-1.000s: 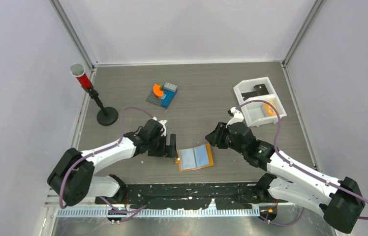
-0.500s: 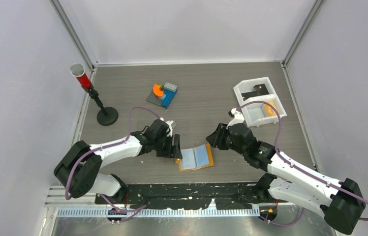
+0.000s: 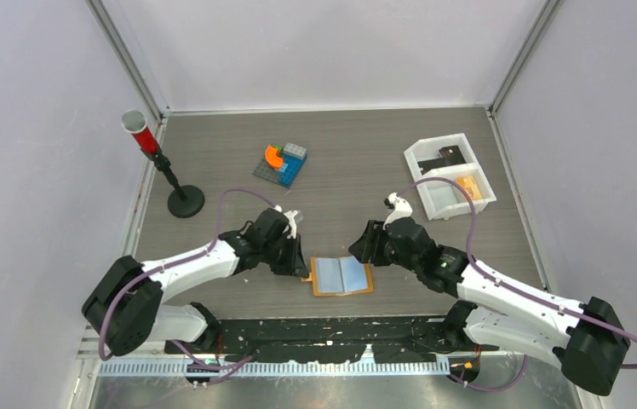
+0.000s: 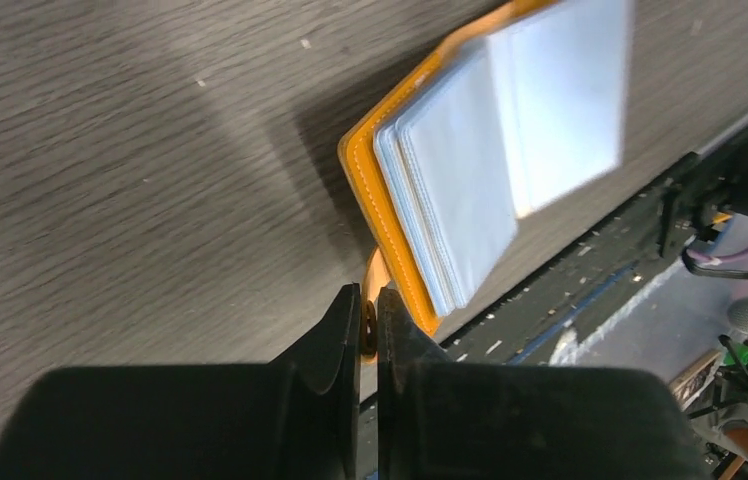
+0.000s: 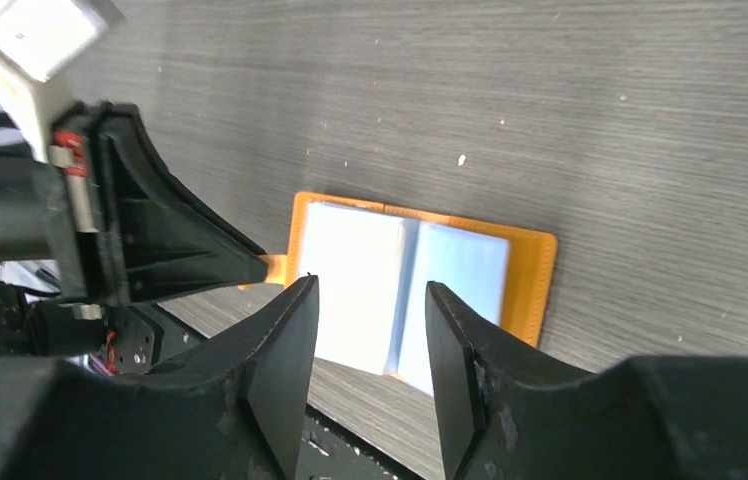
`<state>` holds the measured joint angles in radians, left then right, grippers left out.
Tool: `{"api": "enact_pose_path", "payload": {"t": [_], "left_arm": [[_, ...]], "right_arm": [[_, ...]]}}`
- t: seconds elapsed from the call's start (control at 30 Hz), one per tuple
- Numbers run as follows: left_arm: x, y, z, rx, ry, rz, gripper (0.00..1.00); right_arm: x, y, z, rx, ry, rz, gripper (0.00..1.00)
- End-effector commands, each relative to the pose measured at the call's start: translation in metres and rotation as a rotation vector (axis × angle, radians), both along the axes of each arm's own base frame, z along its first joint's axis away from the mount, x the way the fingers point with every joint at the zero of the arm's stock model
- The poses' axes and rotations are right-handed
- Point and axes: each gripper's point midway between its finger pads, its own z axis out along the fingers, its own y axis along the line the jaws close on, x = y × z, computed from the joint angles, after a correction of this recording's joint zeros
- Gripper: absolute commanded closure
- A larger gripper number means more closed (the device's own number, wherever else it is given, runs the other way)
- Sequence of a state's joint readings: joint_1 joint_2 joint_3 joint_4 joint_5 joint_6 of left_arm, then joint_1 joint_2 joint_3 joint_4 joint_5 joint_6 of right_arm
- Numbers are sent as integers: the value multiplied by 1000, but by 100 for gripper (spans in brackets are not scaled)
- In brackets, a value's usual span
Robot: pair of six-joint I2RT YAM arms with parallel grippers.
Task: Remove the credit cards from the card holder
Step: Remove the credit card from the card holder.
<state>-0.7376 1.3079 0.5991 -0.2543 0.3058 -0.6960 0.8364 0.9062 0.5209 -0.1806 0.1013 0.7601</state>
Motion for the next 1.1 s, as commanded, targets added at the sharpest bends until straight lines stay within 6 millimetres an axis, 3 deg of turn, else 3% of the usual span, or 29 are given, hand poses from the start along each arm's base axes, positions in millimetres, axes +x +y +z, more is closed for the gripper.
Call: {"api": "enact_pose_path", "payload": {"t": [0.0,0.2,0.4,0.63,1.07], "left_arm": [[3,-12,33,-109,-65,-13,100],[4,-17,51,-173,-100,-15,100],[0,-20,50,-181,-81,-32,100],[-3,-20,48,-184,-76,-42,100],[-5,-18,45,-171,-73,-51,100]], "right_arm": [[-5,20,10,35,-17,49,47],[-27,53,5,41,-4,167,39],[-28,80,-7,43,21,196,37],[-18,77,-24,-29,23,156,35],[-22,77,-56,-99,78,178,42]]}}
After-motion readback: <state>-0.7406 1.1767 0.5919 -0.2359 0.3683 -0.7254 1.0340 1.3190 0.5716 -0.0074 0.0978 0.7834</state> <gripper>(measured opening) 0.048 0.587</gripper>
